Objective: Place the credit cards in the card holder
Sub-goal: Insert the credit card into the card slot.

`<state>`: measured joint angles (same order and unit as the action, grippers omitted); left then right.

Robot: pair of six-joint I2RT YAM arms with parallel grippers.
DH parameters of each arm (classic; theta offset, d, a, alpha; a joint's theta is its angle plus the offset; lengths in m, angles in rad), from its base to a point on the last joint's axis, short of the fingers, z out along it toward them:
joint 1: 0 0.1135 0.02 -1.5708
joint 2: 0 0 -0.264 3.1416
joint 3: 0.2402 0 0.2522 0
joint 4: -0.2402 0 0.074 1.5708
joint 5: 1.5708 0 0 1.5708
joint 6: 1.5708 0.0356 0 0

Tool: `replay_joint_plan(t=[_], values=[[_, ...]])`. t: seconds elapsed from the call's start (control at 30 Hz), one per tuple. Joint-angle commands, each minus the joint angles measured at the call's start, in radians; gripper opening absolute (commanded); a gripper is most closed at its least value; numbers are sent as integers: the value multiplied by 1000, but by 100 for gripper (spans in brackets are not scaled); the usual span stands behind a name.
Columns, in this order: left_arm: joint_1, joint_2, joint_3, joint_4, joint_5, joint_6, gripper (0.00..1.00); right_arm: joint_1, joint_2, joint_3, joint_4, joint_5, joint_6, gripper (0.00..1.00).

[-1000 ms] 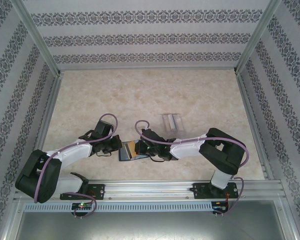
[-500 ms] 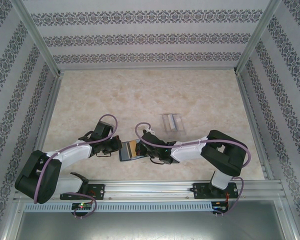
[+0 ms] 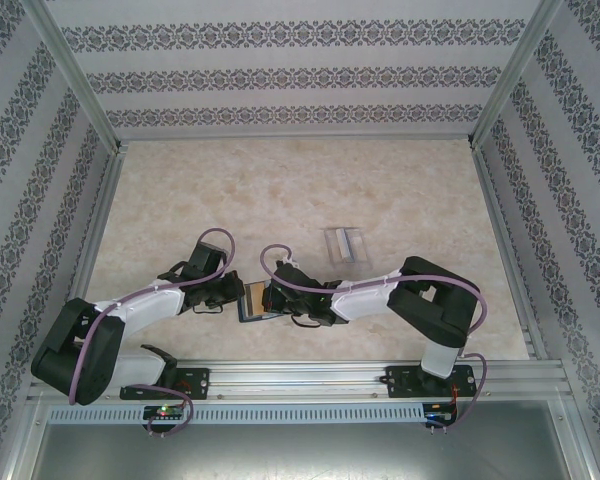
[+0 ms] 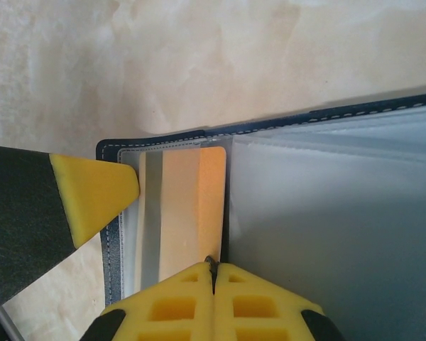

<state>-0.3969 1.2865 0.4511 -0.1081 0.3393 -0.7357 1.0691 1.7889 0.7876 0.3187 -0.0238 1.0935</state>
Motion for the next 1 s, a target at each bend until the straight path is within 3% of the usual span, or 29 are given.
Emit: replay_joint_plan(t=[0.0,0.6,0.97], values=[[4,4,-11,36,6,-33,14,12,13,22,-9,-63,-26,8],[5,29,19,16,11,-17,31,12,-33,29,-73,-52,-104,19],[5,92,10,103,48,-47,43,13,43,92,-44,-158,-146,22]])
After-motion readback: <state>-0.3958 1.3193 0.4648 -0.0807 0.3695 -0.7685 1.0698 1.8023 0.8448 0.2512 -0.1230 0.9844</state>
